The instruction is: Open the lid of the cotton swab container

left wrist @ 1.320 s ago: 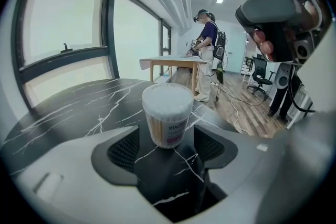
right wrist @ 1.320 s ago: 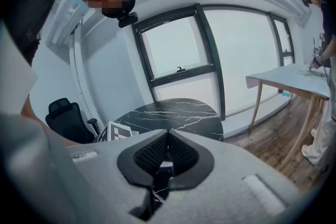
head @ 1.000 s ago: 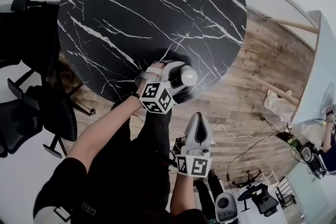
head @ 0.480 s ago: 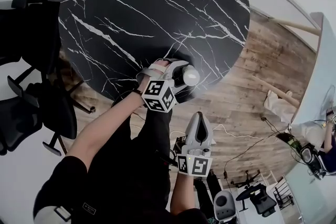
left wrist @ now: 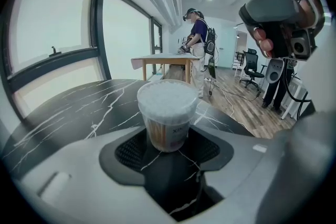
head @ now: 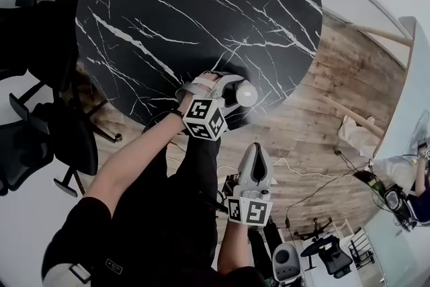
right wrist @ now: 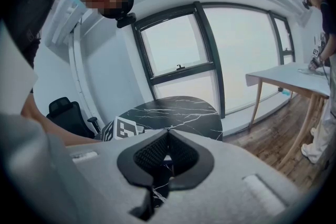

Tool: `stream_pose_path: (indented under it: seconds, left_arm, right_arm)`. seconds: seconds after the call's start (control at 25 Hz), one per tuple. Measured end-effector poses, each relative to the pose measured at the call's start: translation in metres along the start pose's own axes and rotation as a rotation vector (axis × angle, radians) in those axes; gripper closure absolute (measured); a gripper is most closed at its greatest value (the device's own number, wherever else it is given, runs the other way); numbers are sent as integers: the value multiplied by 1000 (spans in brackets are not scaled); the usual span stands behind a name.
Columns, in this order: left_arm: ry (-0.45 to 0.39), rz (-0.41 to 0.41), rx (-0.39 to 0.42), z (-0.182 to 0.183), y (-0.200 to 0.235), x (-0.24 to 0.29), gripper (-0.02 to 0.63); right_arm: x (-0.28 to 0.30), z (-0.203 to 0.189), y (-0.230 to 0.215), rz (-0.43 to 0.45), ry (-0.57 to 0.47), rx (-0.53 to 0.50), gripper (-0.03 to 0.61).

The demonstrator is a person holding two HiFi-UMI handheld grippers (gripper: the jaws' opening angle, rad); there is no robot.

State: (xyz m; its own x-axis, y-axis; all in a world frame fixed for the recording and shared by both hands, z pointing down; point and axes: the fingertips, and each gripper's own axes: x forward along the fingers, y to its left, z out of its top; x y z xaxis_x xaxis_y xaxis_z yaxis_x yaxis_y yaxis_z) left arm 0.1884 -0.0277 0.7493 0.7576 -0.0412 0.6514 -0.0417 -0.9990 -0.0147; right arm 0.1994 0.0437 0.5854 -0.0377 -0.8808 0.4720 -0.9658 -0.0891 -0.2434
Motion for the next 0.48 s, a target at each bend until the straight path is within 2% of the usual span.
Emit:
stream_pose_path:
  seconds: [0.28, 0.48]
  left_arm:
    - [-3, 6, 30, 0, -1, 0, 371]
    - [4, -23, 36, -1, -2, 0, 376]
  right_arm:
    - [-1, -3, 1, 7, 2, -2, 580]
    - [-2, -4, 1, 14, 3, -15, 580]
